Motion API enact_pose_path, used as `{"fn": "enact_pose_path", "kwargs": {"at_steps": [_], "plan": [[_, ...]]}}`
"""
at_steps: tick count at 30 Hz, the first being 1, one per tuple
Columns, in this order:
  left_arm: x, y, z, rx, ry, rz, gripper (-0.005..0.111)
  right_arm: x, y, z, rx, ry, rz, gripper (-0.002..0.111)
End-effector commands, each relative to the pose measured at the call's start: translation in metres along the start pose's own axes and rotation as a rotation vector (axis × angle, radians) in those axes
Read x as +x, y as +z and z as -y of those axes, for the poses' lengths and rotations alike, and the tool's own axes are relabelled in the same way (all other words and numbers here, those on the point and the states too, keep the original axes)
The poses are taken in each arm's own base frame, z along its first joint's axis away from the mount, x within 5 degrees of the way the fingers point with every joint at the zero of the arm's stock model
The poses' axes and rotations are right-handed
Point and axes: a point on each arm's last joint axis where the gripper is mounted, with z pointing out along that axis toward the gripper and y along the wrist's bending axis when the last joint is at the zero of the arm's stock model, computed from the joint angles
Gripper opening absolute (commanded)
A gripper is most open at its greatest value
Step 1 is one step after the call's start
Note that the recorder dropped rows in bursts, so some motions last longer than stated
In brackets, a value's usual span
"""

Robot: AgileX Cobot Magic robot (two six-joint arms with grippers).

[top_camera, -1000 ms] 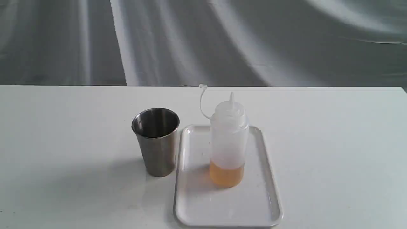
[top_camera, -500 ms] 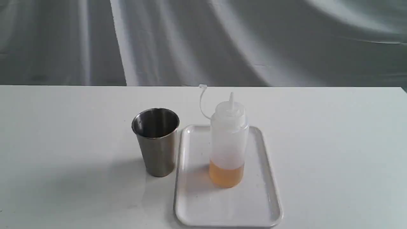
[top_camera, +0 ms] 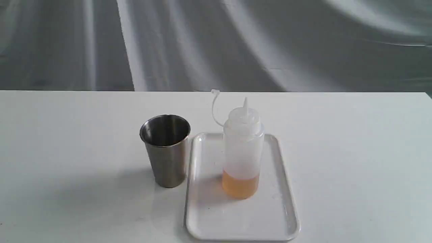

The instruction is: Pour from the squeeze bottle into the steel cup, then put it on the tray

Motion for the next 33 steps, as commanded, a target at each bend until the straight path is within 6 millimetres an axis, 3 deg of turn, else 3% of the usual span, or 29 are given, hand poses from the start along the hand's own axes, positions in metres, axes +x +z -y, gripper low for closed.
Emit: {"fn": "enact_pose_path", "kwargs": {"at_steps": [1, 10, 25, 33], "plan": [[0.001, 0.000, 0.000, -0.001, -0.004, 0.006, 0.000, 0.017, -0.002, 0.000, 0.004, 0.047, -0.013, 0.000], [0.001, 0.000, 0.000, -0.001, -0.004, 0.006, 0.000, 0.042, -0.003, 0.001, 0.013, 0.069, -0.088, 0.000], [0.001, 0.000, 0.000, -0.001, -0.006, 0.006, 0.000, 0.045, -0.004, 0.001, 0.019, 0.069, -0.125, 0.000], [0.001, 0.000, 0.000, -0.001, -0.006, 0.006, 0.000, 0.059, -0.006, 0.003, 0.049, 0.090, -0.278, 0.000]]}}
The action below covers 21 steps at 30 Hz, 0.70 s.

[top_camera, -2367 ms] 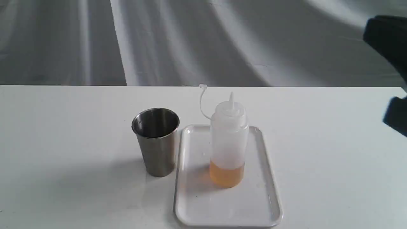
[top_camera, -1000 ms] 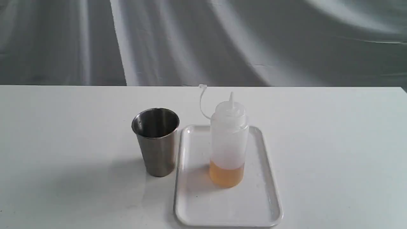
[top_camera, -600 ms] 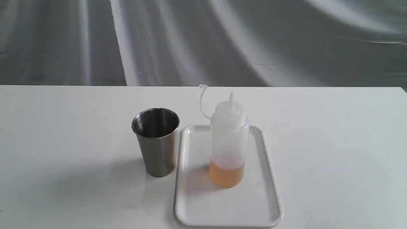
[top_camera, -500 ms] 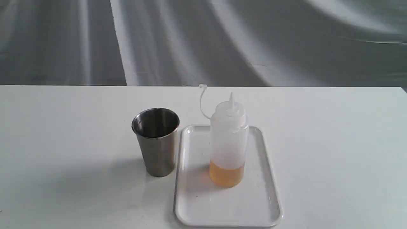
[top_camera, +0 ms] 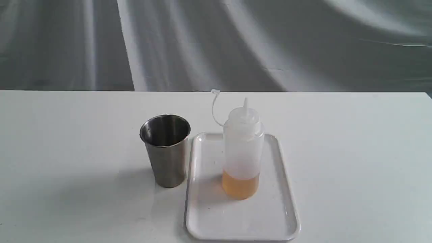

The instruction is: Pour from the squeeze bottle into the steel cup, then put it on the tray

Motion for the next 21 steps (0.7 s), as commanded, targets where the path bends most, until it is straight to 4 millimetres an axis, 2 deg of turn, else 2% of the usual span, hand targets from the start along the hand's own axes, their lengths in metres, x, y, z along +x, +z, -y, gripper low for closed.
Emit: {"fn": "enact_pose_path", "kwargs": {"at_steps": [1, 21], "plan": [[0.0007, 0.0002, 0.0000, -0.001, -0.006, 0.006, 0.000, 0.0043, -0.0001, 0.0010, 0.013, 0.028, -0.036, 0.000], [0.0007, 0.0002, 0.0000, -0.001, -0.006, 0.006, 0.000, 0.0043, -0.0001, 0.0010, 0.013, 0.028, -0.036, 0.000]]}}
